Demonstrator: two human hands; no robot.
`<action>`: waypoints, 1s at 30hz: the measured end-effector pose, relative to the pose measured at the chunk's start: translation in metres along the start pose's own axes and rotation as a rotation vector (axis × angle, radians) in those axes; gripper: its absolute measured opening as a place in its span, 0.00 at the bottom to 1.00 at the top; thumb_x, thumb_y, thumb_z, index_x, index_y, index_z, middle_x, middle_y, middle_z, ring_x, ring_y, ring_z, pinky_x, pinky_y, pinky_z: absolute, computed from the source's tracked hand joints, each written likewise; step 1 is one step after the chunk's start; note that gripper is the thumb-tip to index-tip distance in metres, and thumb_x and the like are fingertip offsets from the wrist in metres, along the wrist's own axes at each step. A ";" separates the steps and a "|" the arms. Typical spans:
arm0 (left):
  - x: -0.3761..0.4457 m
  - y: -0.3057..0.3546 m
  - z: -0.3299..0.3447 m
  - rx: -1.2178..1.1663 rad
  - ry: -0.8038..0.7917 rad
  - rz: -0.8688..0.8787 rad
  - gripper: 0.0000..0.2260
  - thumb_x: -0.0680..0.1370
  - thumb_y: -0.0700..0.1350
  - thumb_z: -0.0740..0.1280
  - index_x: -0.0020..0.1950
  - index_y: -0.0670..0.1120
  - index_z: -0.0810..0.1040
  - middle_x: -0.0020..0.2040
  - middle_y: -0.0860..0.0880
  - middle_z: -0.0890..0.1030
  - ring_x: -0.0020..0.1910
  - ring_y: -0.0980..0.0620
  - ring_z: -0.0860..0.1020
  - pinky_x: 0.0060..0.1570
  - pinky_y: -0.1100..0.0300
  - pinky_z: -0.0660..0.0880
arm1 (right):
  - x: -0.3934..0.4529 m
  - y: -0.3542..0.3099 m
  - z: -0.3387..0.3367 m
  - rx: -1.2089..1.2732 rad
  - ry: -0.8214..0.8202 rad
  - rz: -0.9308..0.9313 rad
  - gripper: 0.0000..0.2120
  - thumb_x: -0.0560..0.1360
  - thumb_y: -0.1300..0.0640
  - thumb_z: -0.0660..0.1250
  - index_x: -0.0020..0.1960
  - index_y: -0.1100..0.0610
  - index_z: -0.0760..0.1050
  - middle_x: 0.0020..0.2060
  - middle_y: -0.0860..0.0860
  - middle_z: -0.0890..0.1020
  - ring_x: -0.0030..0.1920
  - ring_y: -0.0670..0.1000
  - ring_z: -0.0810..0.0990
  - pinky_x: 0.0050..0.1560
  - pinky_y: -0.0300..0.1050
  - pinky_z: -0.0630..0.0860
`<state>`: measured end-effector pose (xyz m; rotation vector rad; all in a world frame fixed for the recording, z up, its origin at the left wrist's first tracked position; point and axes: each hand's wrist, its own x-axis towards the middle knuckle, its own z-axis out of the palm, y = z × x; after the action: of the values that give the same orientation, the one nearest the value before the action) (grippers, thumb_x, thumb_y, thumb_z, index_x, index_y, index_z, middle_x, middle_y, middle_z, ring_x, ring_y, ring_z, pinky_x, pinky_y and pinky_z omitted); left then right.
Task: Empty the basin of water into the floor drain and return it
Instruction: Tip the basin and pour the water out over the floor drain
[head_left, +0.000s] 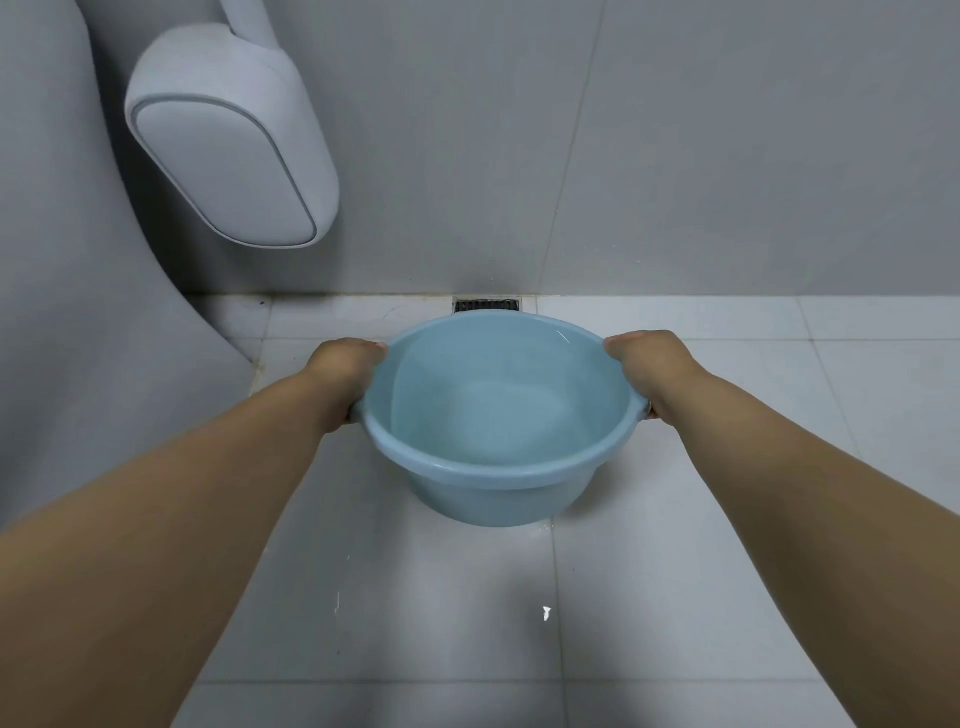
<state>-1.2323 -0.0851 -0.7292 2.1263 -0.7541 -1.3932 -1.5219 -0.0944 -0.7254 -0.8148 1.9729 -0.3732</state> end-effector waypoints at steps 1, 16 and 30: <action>0.000 0.000 0.000 -0.003 -0.004 -0.001 0.09 0.81 0.45 0.63 0.56 0.43 0.79 0.50 0.43 0.82 0.40 0.45 0.81 0.37 0.56 0.78 | 0.000 0.000 0.000 0.015 0.000 0.014 0.06 0.75 0.62 0.59 0.47 0.57 0.74 0.43 0.58 0.77 0.40 0.59 0.76 0.38 0.49 0.73; -0.001 0.001 -0.001 0.018 -0.004 -0.009 0.11 0.81 0.47 0.63 0.56 0.42 0.79 0.55 0.41 0.83 0.45 0.43 0.82 0.45 0.51 0.80 | 0.001 0.005 -0.002 -0.002 -0.012 -0.111 0.03 0.79 0.58 0.61 0.51 0.53 0.72 0.49 0.55 0.76 0.47 0.56 0.75 0.56 0.55 0.77; 0.001 0.002 -0.001 0.015 -0.003 -0.009 0.13 0.82 0.48 0.63 0.59 0.41 0.79 0.54 0.42 0.83 0.43 0.44 0.82 0.34 0.58 0.77 | 0.000 0.002 0.000 0.075 -0.011 0.017 0.06 0.78 0.61 0.60 0.50 0.55 0.75 0.45 0.58 0.78 0.42 0.59 0.76 0.39 0.49 0.73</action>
<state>-1.2312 -0.0866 -0.7280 2.1417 -0.7589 -1.4001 -1.5226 -0.0929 -0.7262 -0.7508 1.9424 -0.4287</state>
